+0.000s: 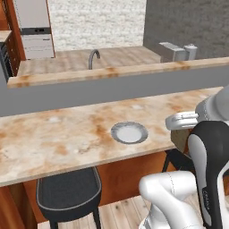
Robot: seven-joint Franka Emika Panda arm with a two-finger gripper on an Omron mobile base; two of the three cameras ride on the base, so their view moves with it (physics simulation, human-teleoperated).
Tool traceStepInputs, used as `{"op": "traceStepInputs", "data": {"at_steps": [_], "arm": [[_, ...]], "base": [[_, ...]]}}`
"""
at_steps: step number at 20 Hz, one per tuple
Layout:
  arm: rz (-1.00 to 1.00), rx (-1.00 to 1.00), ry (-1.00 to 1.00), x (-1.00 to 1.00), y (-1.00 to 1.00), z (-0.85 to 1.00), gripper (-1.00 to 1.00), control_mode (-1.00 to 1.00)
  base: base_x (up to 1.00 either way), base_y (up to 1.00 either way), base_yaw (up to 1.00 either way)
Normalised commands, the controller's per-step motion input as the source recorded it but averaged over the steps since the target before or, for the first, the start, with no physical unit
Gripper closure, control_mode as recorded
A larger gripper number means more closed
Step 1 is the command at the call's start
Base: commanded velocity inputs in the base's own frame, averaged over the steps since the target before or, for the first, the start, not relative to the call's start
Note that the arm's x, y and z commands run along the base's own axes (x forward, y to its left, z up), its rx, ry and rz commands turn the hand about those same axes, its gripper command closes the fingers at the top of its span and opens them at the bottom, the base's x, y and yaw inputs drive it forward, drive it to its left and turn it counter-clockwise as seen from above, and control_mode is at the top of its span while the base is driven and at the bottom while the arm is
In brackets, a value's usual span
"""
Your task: Start the toaster. Once the lever pops up, take the bread to the plate on the dining counter.
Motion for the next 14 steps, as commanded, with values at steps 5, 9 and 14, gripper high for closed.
{"op": "traceStepInputs", "data": {"at_steps": [5,9,14], "arm": [[0.0,0.0,0.0,0.0,0.0,0.0,1.0,1.0],[0.0,0.0,0.0,0.0,0.0,0.0,1.0,1.0],[0.0,0.0,0.0,0.0,0.0,0.0,1.0,1.0]], "base": [[0.43,0.12,0.0],[0.37,0.05,0.04],[0.35,0.06,0.06]]}}
